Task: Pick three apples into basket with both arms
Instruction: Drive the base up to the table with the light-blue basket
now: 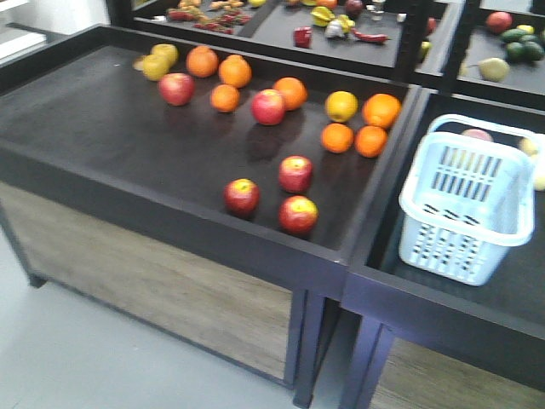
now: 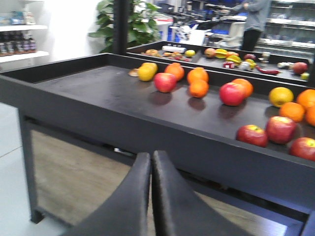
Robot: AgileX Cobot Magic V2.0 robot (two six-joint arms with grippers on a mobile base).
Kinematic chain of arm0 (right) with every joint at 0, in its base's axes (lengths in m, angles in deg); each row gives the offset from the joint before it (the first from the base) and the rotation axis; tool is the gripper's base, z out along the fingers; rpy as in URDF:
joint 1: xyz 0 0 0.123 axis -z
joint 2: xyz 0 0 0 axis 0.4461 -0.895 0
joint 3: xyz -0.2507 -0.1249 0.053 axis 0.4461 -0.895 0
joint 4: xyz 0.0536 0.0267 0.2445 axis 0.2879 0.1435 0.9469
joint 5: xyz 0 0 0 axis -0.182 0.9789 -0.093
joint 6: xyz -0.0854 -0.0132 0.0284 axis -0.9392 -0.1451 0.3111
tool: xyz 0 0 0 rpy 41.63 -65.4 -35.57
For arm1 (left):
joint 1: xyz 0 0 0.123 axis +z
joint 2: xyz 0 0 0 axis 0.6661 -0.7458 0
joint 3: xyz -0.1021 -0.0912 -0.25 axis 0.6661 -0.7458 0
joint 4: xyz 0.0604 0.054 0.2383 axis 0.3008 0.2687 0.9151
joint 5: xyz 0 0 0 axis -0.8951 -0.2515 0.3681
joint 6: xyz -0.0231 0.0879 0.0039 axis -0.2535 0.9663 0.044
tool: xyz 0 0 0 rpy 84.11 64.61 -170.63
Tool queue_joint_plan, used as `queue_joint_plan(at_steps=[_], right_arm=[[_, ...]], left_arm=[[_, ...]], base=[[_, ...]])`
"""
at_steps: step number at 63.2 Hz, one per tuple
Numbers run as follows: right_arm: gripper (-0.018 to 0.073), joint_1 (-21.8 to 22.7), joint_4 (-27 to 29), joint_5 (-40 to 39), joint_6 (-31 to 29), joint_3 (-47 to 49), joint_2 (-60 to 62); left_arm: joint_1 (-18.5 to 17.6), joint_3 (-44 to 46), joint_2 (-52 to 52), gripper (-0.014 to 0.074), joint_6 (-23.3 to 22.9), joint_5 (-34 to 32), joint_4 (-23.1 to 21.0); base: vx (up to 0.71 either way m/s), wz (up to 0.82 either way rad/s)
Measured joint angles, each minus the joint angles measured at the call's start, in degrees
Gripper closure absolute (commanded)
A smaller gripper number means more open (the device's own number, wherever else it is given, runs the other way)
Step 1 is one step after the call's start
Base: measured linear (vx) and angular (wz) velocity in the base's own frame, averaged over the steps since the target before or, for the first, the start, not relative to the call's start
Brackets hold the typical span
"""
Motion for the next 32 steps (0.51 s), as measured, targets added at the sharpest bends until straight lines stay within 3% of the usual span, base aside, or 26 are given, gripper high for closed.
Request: queue_joint_plan(at_steps=[32], right_arm=[[0.0568, 0.0, 0.0, 0.0, 0.0, 0.0, 0.0]], left_arm=[[0.0, 0.0, 0.0, 0.0602, 0.0, 0.0, 0.0]], base=[[0.04, -0.31]])
